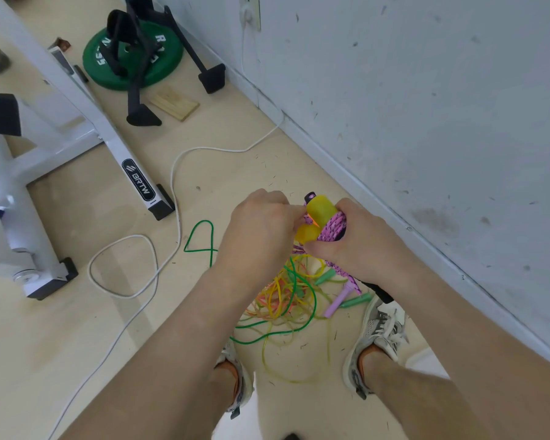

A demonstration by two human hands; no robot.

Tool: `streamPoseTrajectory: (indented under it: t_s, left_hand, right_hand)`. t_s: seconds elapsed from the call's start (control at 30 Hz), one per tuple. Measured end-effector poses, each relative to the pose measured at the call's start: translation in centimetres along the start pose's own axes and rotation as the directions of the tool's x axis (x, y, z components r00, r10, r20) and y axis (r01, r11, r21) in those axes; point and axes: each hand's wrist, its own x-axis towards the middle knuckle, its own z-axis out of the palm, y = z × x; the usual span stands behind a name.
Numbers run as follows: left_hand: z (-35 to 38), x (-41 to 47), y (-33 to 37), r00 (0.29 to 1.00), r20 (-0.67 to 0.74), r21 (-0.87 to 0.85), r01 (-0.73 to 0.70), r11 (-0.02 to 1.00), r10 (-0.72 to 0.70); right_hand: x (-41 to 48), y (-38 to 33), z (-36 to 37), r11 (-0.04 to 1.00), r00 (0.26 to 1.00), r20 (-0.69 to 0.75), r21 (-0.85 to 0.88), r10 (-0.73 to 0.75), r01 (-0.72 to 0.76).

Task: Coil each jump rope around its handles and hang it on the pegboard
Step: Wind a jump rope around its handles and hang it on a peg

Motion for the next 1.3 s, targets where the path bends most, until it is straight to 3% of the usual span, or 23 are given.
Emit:
streamPoseTrajectory:
  t_s: [0.33, 0.43, 0.67, 0.9, 1.03, 1.2, 1.3]
  left_hand:
    - [0.3, -0.3, 1.3, 0.992, 0.057, -0.086, 0.119, 0.989, -0.115]
    - [-0.4, 0.1, 1.7, 0.973, 0.073, -0.132, 0.226, 0.965, -0.218]
    - [-0.6, 0.7, 0.9, 0.799, 0.223, -0.252, 0.6, 0.759, -0.558]
    - [-0.3, 0.8, 0.0, 0.645, 0.345, -0.384, 0.76, 0.524, -0.682]
    - [0.1, 0.6, -1.1, 0.614, 0.324, -0.514, 0.753, 0.411, -0.72]
    - [-0.4, 0.3, -1.5, 0.671, 0.448, -0.546, 0.729, 0.414, -0.59]
    - [-0.8, 0.8, -1.8, 0.664, 0.527, -0.587, 0.736, 0.339, -0.53]
  right_hand:
    - [-0.2, -0.2, 0.4, 0.998, 1.0, -0.013, -0.066, -0.016, 0.015]
    - [-0.5, -0.4, 0.3, 0.994, 0.998, -0.041, -0.101, -0.056, 0.052]
    - [-1.6, -1.8, 0.4, 0.938, 0.983, -0.064, -0.317, -0.17, 0.141]
    - [-2.0, -2.5, 0.4, 0.87, 0.97, -0.059, -0.459, -0.234, 0.181]
    - [-2.4, -2.6, 0.8, 0.907, 0.968, 0.002, -0.349, -0.252, 0.236]
    - [-1.2, -1.3, -0.2, 0.981, 0.987, 0.039, -0.115, -0.154, 0.157]
    - [-0.4, -0.4, -0.5, 0.993, 0.992, 0.054, 0.0, -0.117, 0.117]
